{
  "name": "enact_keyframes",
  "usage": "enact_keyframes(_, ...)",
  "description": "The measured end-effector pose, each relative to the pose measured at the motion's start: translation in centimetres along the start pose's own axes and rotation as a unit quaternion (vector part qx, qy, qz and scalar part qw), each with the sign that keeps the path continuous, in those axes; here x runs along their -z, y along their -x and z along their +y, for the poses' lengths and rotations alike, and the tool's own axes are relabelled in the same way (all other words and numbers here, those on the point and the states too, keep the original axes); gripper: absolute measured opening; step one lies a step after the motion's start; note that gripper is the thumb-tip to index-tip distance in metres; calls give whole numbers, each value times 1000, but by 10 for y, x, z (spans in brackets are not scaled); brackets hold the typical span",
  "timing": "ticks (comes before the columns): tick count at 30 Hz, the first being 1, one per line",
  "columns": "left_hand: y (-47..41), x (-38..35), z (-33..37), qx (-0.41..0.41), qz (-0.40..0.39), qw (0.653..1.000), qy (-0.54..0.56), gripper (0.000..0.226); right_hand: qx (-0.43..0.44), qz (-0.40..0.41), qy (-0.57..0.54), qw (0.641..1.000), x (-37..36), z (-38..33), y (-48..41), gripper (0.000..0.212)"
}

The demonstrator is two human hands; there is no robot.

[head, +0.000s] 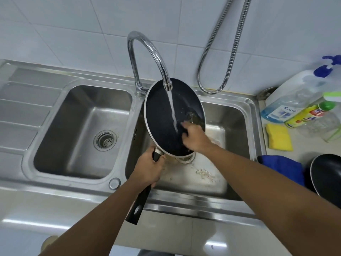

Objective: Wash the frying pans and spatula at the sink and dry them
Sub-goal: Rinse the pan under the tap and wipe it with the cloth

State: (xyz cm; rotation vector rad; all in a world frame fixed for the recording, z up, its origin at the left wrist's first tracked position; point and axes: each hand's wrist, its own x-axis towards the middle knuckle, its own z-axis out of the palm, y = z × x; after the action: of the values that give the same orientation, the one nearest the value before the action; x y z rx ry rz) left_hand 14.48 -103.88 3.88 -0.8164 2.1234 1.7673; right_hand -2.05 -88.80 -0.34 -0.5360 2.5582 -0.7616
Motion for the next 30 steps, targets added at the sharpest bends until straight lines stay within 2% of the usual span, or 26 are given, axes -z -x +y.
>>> enact_keyframes(3, 4, 3, -6, 20, -2, 1000, 12, 10, 50, 135, 32, 989, 37, -10, -33, 42)
enact_keyframes(5, 4, 2, -8, 35, -12, 999, 19, 10, 161, 190, 93, 964, 58, -28, -59, 43)
enact_keyframes(7, 2, 3, -10, 40, -28, 999, 22, 11, 245, 173, 185, 936, 74, -58, -80, 36)
enact_keyframes(9, -1, 3, -12, 42, -43, 998, 32, 12, 280, 86, 259, 920, 85, -87, -99, 31)
enact_keyframes(10, -3, 3, -12, 43, -46, 997, 34, 11, 316, 40, 270, 909, 86, -97, -112, 42)
enact_keyframes(12, -7, 3, -15, 46, -50, 997, 40, 13, 401, -18, 325, 857, 79, -110, -135, 69)
enact_keyframes(13, -9, 3, -16, 46, -53, 997, 44, 14, 424, -36, 351, 834, 72, -115, -145, 69)
enact_keyframes(15, -12, 3, -19, 49, -62, 996, 51, 17, 454, -31, 400, 796, 65, -123, -155, 47)
enact_keyframes(17, -16, 5, -22, 54, -64, 995, 52, 16, 442, 27, 426, 789, 69, -126, -154, 38)
enact_keyframes(19, -18, 6, -24, 58, -63, 995, 51, 14, 403, 92, 427, 804, 76, -121, -150, 39)
enact_keyframes(21, -20, 5, -25, 61, -65, 995, 44, 13, 385, 115, 417, 815, 80, -105, -152, 55)
enact_keyframes(23, -21, 5, -25, 62, -65, 995, 37, 12, 352, 101, 351, 862, 80, -99, -142, 70)
enact_keyframes(25, -20, 6, -24, 56, -62, 996, 33, 12, 270, 98, 232, 929, 76, -87, -121, 60)
enact_keyframes(26, -18, 6, -23, 52, -61, 996, 27, 12, 228, 103, 177, 952, 73, -74, -107, 56)
enact_keyframes(30, -11, 7, -20, 32, -26, 999, -29, 15, 124, 136, 54, 981, 48, -2, -39, 56)
